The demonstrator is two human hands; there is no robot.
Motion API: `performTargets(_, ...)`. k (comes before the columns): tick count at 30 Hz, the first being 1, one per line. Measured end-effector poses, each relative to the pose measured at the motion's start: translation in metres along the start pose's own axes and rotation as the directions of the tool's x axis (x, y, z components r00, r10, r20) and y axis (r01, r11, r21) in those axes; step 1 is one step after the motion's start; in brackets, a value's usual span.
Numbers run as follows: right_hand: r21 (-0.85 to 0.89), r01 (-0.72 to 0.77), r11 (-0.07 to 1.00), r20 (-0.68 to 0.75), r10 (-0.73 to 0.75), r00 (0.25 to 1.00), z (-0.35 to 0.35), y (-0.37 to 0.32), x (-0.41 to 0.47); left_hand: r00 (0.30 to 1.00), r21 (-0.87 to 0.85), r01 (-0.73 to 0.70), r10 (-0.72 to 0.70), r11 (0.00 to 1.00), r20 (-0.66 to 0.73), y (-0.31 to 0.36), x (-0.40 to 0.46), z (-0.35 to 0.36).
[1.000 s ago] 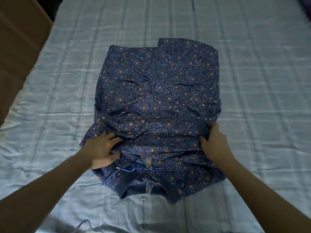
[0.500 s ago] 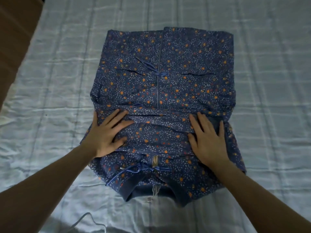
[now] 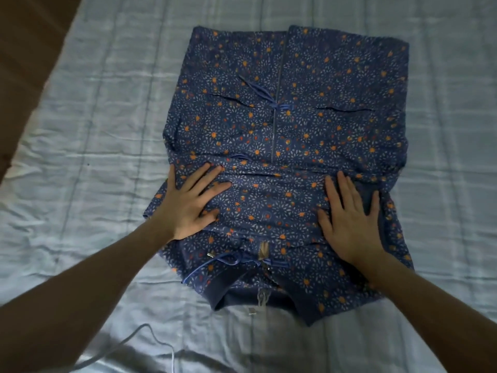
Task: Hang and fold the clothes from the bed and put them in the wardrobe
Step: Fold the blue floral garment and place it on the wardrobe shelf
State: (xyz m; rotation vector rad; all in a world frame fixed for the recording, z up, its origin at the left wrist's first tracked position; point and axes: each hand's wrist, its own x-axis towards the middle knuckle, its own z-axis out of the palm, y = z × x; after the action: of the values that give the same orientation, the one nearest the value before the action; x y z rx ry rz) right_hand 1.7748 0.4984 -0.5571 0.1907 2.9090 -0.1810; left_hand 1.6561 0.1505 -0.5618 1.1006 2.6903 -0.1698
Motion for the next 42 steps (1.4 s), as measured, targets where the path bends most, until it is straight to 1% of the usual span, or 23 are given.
performTargets(2,0.027,0.058,0.998,-0.054,-0.057,0.997,-0.02,-0.009,-0.01,0.999,0.021,-0.038,0.038,0.999,0.002,0.002,-0.002,-0.011)
performTargets(3,0.036,0.126,0.991,-0.101,-0.122,0.987,-0.031,-0.016,-0.019,0.998,0.027,-0.064,0.064,0.998,-0.02,0.005,-0.007,-0.018)
performTargets(5,0.08,0.332,0.94,-0.154,-0.318,0.936,-0.048,-0.027,-0.044,0.987,-0.029,-0.128,0.125,0.991,-0.104,0.013,-0.023,-0.035)
performTargets(6,0.13,0.409,0.903,-0.134,-0.393,0.91,-0.05,-0.03,-0.059,0.975,-0.071,-0.181,0.169,0.981,-0.142,0.017,-0.034,-0.041)
performTargets(7,0.184,0.441,0.879,-0.092,-0.431,0.898,-0.05,-0.032,-0.076,0.961,-0.098,-0.241,0.223,0.966,-0.161,0.021,-0.047,-0.045)
performTargets(8,0.226,0.439,0.869,-0.044,-0.441,0.896,-0.047,-0.032,-0.091,0.948,-0.109,-0.299,0.282,0.948,-0.15,0.024,-0.06,-0.047)
performTargets(10,0.236,0.437,0.868,0.043,-0.458,0.888,-0.038,-0.028,-0.114,0.923,-0.113,-0.384,0.379,0.917,-0.065,0.027,-0.086,-0.043)
performTargets(13,0.133,0.503,0.854,0.214,-0.52,0.827,-0.026,-0.016,-0.124,0.927,-0.136,-0.358,0.369,0.924,0.062,0.025,-0.111,-0.029)
performTargets(15,0.087,0.542,0.836,0.25,-0.545,0.8,-0.018,-0.01,-0.126,0.939,-0.114,-0.324,0.334,0.939,0.085,0.024,-0.119,-0.022)
performTargets(18,0.059,0.481,0.875,0.191,-0.483,0.854,-0.011,-0.013,-0.125,0.946,-0.072,-0.313,0.318,0.947,0.067,0.023,-0.12,-0.015)
performTargets(21,0.111,0.435,0.893,0.076,-0.445,0.893,-0.009,-0.018,-0.12,0.953,-0.069,-0.296,0.299,0.953,0.042,0.025,-0.121,-0.012)
performTargets(24,0.077,0.435,0.897,0.018,-0.438,0.899,-0.017,-0.016,-0.11,0.984,-0.148,-0.179,0.177,0.973,-0.029,0.031,-0.121,-0.013)
performTargets(25,0.095,0.392,0.915,0.007,-0.395,0.919,-0.022,-0.016,-0.11,0.99,-0.199,-0.14,0.131,0.97,-0.058,0.034,-0.119,-0.012)
performTargets(27,0.236,0.23,0.944,-0.008,-0.235,0.972,-0.036,-0.022,-0.108,0.99,-0.329,-0.108,0.072,0.938,-0.117,0.04,-0.115,-0.013)
performTargets(29,0.381,0.08,0.921,0.009,-0.09,0.996,-0.048,-0.027,-0.108,0.984,-0.402,-0.131,0.068,0.906,-0.167,0.04,-0.109,-0.018)
performTargets(30,0.42,0.057,0.906,0.025,-0.074,0.997,-0.052,-0.027,-0.106,0.98,-0.403,-0.16,0.095,0.901,-0.177,0.037,-0.106,-0.022)
performTargets(31,0.429,0.079,0.9,0.042,-0.107,0.993,-0.057,-0.026,-0.103,0.976,-0.396,-0.195,0.136,0.897,-0.173,0.034,-0.102,-0.025)
performTargets(32,0.422,0.142,0.895,0.064,-0.186,0.98,-0.059,-0.024,-0.099,0.971,-0.399,-0.228,0.174,0.888,-0.166,0.03,-0.096,-0.028)
performTargets(34,0.401,0.268,0.876,0.1,-0.332,0.938,-0.066,-0.019,-0.09,0.973,-0.486,-0.23,0.188,0.843,-0.135,0.022,-0.085,-0.04)
performTargets(36,0.503,0.218,0.837,0.121,-0.318,0.94,-0.076,-0.016,-0.076,0.991,-0.641,-0.132,0.114,0.756,-0.07,0.017,-0.071,-0.057)
performTargets(38,0.625,0.094,0.775,0.105,-0.203,0.974,-0.08,-0.013,-0.063,0.999,-0.771,-0.032,0.001,0.636,-0.041,0.016,-0.055,-0.069)
performTargets(40,0.638,0.053,0.768,0.036,-0.099,0.994,-0.079,-0.014,-0.047,0.985,-0.837,0.05,-0.166,0.545,-0.049,0.017,-0.035,-0.074)
performTargets(42,0.61,0.028,0.792,-0.056,0.008,0.998,-0.075,-0.017,-0.027,0.94,-0.829,0.113,-0.329,0.548,-0.09,0.021,-0.015,-0.071)
